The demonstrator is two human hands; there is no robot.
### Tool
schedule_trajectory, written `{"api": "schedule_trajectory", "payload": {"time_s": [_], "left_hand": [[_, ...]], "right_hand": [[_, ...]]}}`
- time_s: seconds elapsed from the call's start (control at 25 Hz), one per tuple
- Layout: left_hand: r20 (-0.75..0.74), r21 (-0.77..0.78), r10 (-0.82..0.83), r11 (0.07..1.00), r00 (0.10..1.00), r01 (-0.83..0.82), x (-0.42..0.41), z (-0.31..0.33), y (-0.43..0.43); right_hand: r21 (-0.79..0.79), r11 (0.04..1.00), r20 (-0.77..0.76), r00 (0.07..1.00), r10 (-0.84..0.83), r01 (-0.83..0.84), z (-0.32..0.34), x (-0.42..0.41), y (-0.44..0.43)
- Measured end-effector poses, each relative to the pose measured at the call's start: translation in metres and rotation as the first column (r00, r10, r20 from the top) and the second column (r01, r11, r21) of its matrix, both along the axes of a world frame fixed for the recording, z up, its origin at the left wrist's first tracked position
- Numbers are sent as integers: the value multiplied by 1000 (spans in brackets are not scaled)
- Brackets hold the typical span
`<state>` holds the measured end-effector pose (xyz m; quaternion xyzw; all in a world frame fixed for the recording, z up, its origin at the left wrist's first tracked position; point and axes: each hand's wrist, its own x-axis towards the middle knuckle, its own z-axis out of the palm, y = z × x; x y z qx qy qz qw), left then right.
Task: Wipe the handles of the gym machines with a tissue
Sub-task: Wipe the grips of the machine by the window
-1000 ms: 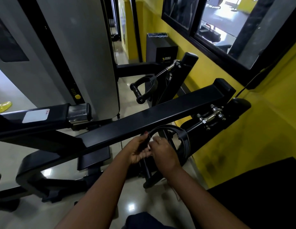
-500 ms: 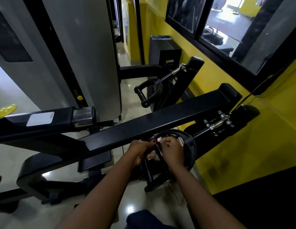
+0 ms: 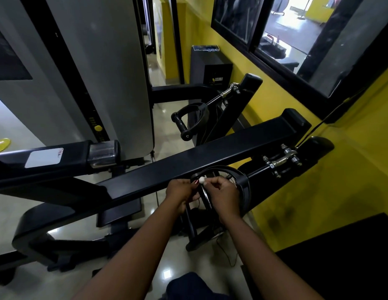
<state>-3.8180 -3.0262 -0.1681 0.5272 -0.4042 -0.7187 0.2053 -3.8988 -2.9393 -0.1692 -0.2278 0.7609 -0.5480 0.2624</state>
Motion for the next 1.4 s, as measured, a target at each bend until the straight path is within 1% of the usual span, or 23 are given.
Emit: {"api": "schedule_trajectory", "payload": {"time_s": [0.04,0.12,0.2,0.28,0.32,0.36,0.4,0.44,0.48,0.52,0.56,0.6,0.64,0.72,0.76,0.84,0.92,0.96,1.12,1.16,1.2,1.32,1.4], "left_hand": [[-2,-4,-14,1000,1000,14,-1,-1,0],[14,-10,-16,1000,1000,16,-4,-2,2],[28,-26,-8,1000,1000,9,-6,-6,5],[52,-36,8,999,999,-6,-7,-6,8],[64,-37,10,999,998,-8,-8,-6,8],[61,-31,13,999,998,-11,-8,-7,7],[60,-18,7,1000,998,-6,-9,-4,6],[68,-8,-12,1000,998,12,-11,-2,7],[87,0,-46,999,995,47,-12,-1,7],[100,4,-82,997,992,82,-13,-2,8],[108,16,-104,995,989,103,-14,-2,9],[105,32,-109,994,988,106,-15,-3,9],[79,53,-101,994,992,97,-15,-2,10],[-8,106,-53,993,999,53,-15,0,9],[-35,129,-24,991,999,28,-15,2,9],[-49,156,28,987,998,-21,-15,-2,8],[-52,190,65,980,997,-54,-17,-8,6],[-53,208,71,976,996,-59,-17,-9,5],[2,245,-1,970,1000,1,-17,-8,-1],[4,254,-21,967,1000,20,-16,-5,-1],[4,262,-27,965,1000,25,-15,-4,-1],[-16,253,-8,967,1000,11,-16,-2,-1],[13,220,8,975,1000,-11,-17,-3,2]], "right_hand": [[39,999,-56,998,-8,10,-5,-2,-2],[58,998,20,999,-40,39,-7,-4,-8],[74,993,234,967,-103,88,-6,-9,-17],[16,996,477,874,-87,90,-1,-9,-17],[-5,996,507,859,-71,86,1,-7,-13],[7,997,450,890,-69,74,0,-6,-8],[54,998,309,950,-56,41,-2,-6,-1],[142,990,116,993,-16,0,-3,-7,6],[237,971,-71,997,39,-21,-2,-7,10],[305,952,-207,975,84,-17,-1,-7,9],[315,949,-254,962,100,-16,0,-8,5],[275,961,-242,966,91,-21,1,-9,-1],[236,971,-232,969,87,-31,3,-9,-6],[182,981,-321,939,122,-66,11,-4,-6],[200,975,-396,902,171,-96,14,-2,-1],[329,929,-545,769,333,-169,14,2,19],[491,847,-593,634,497,-205,10,6,45],[515,831,-596,610,522,-209,7,8,52],[362,911,-667,628,401,-197,2,12,30],[340,917,-686,612,393,-207,3,16,25],[332,916,-723,564,400,-224,1,19,26],[336,888,-844,319,432,-313,-11,15,65],[321,890,-873,263,411,-324,-17,8,88]]}}
